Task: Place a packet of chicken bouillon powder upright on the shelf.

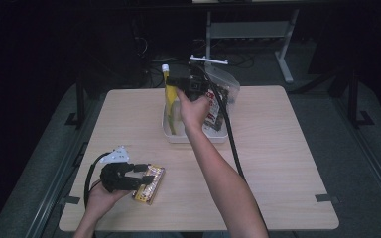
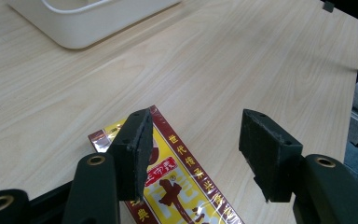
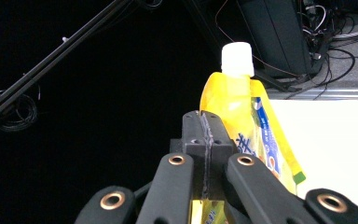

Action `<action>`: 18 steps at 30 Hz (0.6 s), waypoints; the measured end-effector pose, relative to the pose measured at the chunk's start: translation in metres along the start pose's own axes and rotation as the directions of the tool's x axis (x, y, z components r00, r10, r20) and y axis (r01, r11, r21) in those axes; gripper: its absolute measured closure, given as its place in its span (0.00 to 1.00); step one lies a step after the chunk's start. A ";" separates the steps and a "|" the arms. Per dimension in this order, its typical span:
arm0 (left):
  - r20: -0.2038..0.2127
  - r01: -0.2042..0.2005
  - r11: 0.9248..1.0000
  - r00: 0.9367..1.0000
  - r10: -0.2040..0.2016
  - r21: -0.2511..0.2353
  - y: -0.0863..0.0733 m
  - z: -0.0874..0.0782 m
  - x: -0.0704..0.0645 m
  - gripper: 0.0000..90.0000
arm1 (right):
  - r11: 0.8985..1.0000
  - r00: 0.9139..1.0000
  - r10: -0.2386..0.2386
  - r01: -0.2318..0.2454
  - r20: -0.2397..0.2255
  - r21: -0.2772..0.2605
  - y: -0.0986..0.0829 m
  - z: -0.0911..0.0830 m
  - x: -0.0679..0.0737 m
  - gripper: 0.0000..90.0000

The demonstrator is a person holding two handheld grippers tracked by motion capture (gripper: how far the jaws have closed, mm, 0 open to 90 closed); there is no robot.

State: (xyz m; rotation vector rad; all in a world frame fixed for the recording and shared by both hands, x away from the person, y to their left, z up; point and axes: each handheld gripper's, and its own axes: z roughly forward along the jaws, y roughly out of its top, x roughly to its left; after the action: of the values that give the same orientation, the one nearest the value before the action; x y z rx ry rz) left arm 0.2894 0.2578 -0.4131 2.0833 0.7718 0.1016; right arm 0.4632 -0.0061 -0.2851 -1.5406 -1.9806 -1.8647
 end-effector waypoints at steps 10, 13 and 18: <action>0.000 -0.001 1.000 1.000 0.001 -0.007 0.000 -0.001 0.000 0.49 | 1.000 1.000 0.000 0.000 0.008 0.005 -0.008 0.015 -0.006 1.00; -0.004 -0.005 1.000 1.000 0.005 -0.005 0.000 -0.002 0.001 0.49 | 1.000 1.000 -0.002 0.002 0.016 0.007 -0.009 0.018 -0.008 1.00; -0.003 -0.004 1.000 1.000 0.004 0.000 0.000 -0.001 0.001 0.49 | 1.000 1.000 -0.001 0.000 0.019 0.018 -0.013 0.022 -0.013 1.00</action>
State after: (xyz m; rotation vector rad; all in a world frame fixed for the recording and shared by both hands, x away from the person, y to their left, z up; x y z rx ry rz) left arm 0.2897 0.2591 -0.4132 2.0846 0.7700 0.1074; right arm 0.4743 0.0057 -0.3089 -1.5590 -1.9999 -1.8343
